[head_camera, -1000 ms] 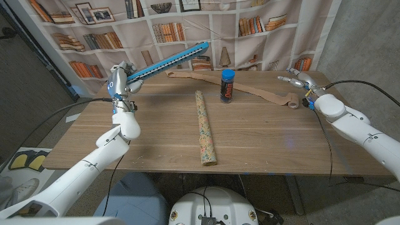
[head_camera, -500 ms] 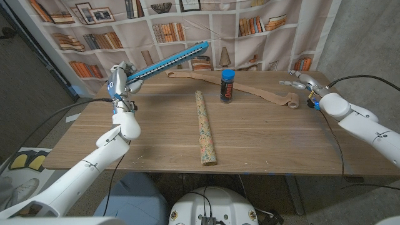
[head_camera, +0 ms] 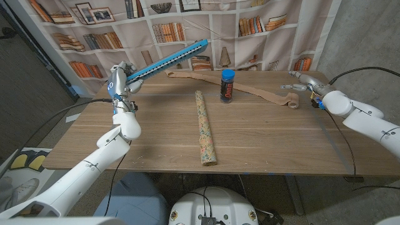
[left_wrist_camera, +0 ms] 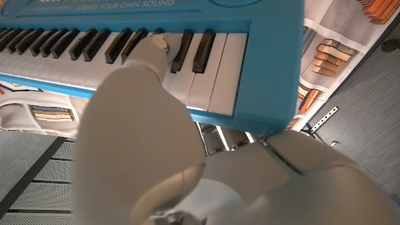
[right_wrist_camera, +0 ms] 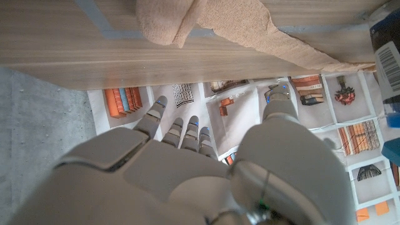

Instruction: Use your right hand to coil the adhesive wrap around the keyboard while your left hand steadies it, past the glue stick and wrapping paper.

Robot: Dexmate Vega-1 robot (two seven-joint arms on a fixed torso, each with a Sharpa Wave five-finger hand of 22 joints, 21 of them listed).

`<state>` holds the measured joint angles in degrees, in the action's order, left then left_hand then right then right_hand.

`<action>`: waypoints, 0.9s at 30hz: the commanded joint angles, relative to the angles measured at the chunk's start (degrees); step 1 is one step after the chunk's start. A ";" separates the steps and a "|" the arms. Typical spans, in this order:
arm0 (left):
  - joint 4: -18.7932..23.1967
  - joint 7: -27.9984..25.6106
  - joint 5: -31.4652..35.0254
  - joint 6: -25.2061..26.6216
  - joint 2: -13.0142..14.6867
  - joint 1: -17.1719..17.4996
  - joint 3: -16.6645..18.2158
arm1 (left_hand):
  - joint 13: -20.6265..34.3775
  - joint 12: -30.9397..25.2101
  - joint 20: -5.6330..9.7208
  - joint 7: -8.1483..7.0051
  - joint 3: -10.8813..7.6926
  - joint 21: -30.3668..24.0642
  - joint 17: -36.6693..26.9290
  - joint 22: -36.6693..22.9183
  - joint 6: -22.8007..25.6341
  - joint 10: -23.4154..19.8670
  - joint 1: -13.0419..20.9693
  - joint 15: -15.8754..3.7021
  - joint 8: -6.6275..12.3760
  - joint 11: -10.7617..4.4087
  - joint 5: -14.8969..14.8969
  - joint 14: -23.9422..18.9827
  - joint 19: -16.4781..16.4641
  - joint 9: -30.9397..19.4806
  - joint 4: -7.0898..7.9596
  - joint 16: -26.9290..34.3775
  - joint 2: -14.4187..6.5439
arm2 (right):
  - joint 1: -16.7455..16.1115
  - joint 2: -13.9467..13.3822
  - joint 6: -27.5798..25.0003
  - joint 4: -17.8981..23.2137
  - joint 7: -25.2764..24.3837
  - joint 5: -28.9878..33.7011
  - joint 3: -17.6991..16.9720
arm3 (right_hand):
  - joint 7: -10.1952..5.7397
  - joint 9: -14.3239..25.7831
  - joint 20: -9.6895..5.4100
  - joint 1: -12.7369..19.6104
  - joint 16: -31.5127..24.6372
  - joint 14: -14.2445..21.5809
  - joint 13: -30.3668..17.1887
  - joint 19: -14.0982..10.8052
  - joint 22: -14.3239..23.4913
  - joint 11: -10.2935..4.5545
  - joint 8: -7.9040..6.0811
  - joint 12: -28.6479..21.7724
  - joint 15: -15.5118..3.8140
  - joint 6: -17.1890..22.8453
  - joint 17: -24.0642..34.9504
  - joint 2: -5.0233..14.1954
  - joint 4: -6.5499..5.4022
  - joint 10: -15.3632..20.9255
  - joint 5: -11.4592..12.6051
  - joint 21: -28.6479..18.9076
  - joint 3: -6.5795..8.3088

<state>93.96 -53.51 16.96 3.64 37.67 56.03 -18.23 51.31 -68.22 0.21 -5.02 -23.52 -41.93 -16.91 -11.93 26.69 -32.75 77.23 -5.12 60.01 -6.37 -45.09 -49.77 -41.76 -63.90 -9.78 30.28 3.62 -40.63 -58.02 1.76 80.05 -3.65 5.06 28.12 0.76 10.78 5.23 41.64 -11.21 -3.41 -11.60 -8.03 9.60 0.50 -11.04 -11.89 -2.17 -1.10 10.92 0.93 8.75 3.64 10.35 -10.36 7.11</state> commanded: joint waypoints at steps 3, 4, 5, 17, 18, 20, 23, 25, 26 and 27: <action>0.50 -0.27 0.47 0.11 0.03 0.55 0.10 | 17.75 -14.62 11.41 -0.41 -1.42 -27.87 -28.50 -27.00 0.15 -1.08 -0.33 -6.49 0.65 -0.96 -13.36 -17.51 -11.83 0.01 1.40 18.34 -2.58 | 1.50 -2.79 -4.97 3.02 3.56 7.51 2.39 | 0.74 0.42 0.55 -0.28 -0.20 -0.30 -0.20 0.12 0.01 0.93 -0.77 0.02 0.27 1.25 0.11 -0.58 -0.38 -0.20 0.16 -0.17 -0.15; 0.45 -0.36 0.50 0.02 0.00 0.55 0.10 | 17.96 -14.75 11.50 -0.34 -1.47 -27.93 -28.52 -27.11 0.11 -1.03 -0.25 -6.58 0.67 -1.10 -13.38 -17.44 -11.76 0.01 1.33 18.32 -2.56 | 1.55 -2.83 -5.26 3.10 3.76 7.72 2.44 | 0.63 0.44 0.82 -0.35 -0.16 -0.42 -0.21 0.28 0.01 1.00 -0.95 0.08 0.49 1.71 0.11 -0.58 -0.45 -0.35 0.16 -0.12 -0.18; 0.51 -0.33 0.50 0.05 0.02 0.59 0.12 | 18.11 -14.85 11.43 -0.33 -1.57 -27.85 -28.79 -26.96 0.11 -0.99 -0.33 -6.44 0.69 -1.09 -13.48 -17.42 -11.75 0.02 1.37 18.45 -2.54 | 1.63 -2.91 -5.25 3.05 4.12 7.76 2.46 | 0.45 0.46 1.39 -0.42 -0.15 -0.47 -0.22 0.32 0.01 0.98 -1.09 0.12 0.52 2.11 0.11 -0.59 -0.51 -0.49 0.16 -0.12 -0.20; 1.37 -0.51 0.75 0.48 0.08 1.27 0.42 | 17.90 -15.17 11.58 -0.50 -1.42 -28.11 -28.48 -27.03 0.10 -1.04 -0.33 -6.63 1.02 -0.92 -13.41 -17.62 -11.83 0.18 1.29 18.58 -2.46 | 2.54 -4.11 -6.92 4.20 6.90 11.73 3.72 | 2.09 0.56 2.40 -0.78 -0.31 -0.15 -0.26 -0.12 0.00 1.95 -0.60 0.23 1.65 1.06 0.12 -0.80 -0.74 -0.97 0.17 -0.29 -0.39; 1.48 -0.67 0.77 0.53 0.01 1.41 0.48 | 18.13 -15.30 11.63 -0.44 -1.49 -28.12 -28.55 -27.02 0.06 -0.93 -0.32 -6.58 1.06 -0.98 -13.46 -17.55 -11.86 0.14 1.29 18.58 -2.49 | 2.64 -4.22 -7.07 4.30 7.05 12.34 3.94 | 2.19 0.57 2.41 -0.80 -0.32 -0.12 -0.26 -0.15 0.00 1.99 -0.57 0.24 1.68 0.98 0.12 -0.81 -0.75 -1.00 0.18 -0.30 -0.40; 1.78 -0.67 0.80 0.76 0.04 1.71 0.57 | 17.65 -15.10 11.63 -0.49 -1.41 -28.13 -28.51 -27.06 0.19 -1.14 -0.46 -6.56 1.08 -1.02 -13.44 -17.55 -11.71 0.29 1.35 18.61 -2.40 | 2.86 -4.49 -7.72 4.72 7.60 13.79 4.45 | 2.28 0.58 2.37 -0.84 -0.36 -0.01 -0.26 -0.29 0.00 1.92 -0.55 0.24 1.63 0.89 0.12 -0.83 -0.77 -1.03 0.18 -0.35 -0.42; 2.10 -0.86 0.93 0.89 0.05 2.11 0.68 | 18.46 -15.63 11.60 -0.59 -1.52 -28.10 -28.55 -26.86 0.11 -0.86 -0.28 -6.76 1.13 -1.14 -13.46 -17.72 -11.74 0.33 1.27 18.69 -2.53 | 3.03 -4.63 -7.99 4.87 8.36 14.60 4.70 | 2.12 0.60 2.39 -0.90 -0.47 0.25 -0.27 -0.52 0.01 1.81 -0.53 0.18 1.57 0.83 0.13 -0.86 -0.80 -0.91 0.18 -0.43 -0.45; 2.32 -0.93 0.96 0.96 0.06 2.33 0.79 | 18.52 -15.77 11.68 -0.55 -1.46 -28.24 -28.50 -26.97 0.15 -0.79 -0.45 -6.62 1.18 -1.10 -13.46 -17.63 -11.82 0.38 1.35 18.62 -2.47 | 3.14 -4.71 -8.03 4.88 8.92 14.83 4.77 | 2.06 0.61 2.38 -0.93 -0.50 0.35 -0.28 -0.55 0.01 1.79 -0.51 0.18 1.53 0.77 0.13 -0.87 -0.82 -0.92 0.19 -0.44 -0.46; 2.43 -0.97 1.02 1.02 0.07 2.44 0.83 | 18.49 -15.75 11.69 -0.60 -1.46 -28.25 -28.50 -26.98 0.14 -0.75 -0.47 -6.60 1.20 -1.09 -13.46 -17.63 -11.82 0.35 1.37 18.63 -2.48 | 3.22 -4.77 -8.16 4.95 9.20 15.14 4.87 | 2.14 0.62 2.41 -0.95 -0.51 0.37 -0.28 -0.58 0.01 1.82 -0.51 0.17 1.55 0.74 0.13 -0.88 -0.83 -0.92 0.19 -0.44 -0.47; 2.51 -1.03 1.05 1.07 0.05 2.52 0.88 | 18.64 -15.91 11.63 -0.59 -1.44 -28.13 -28.41 -26.81 0.19 -0.73 -0.52 -6.57 1.17 -1.00 -13.45 -17.57 -11.76 0.47 1.40 18.56 -2.49 | 3.30 -4.81 -8.33 5.03 9.55 15.33 4.93 | 2.06 0.62 2.40 -0.98 -0.49 0.32 -0.29 -0.55 0.01 1.79 -0.47 0.19 1.52 0.63 0.14 -0.88 -0.85 -1.00 0.19 -0.43 -0.48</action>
<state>95.36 -54.09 17.65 4.13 37.68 57.44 -17.78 51.31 -68.22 0.23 -5.01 -23.52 -41.93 -16.92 -11.93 26.70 -32.75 77.23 -5.12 60.83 -6.37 -45.09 -49.77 -41.74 -63.38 -9.77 30.29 3.62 -38.09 -62.01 -5.04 84.22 3.23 17.05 31.97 2.37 11.08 7.70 40.95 -11.50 -3.26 -11.60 -8.26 9.61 2.13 -11.65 -11.65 -0.49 -0.32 10.93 0.25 8.12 2.61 10.35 -10.36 6.80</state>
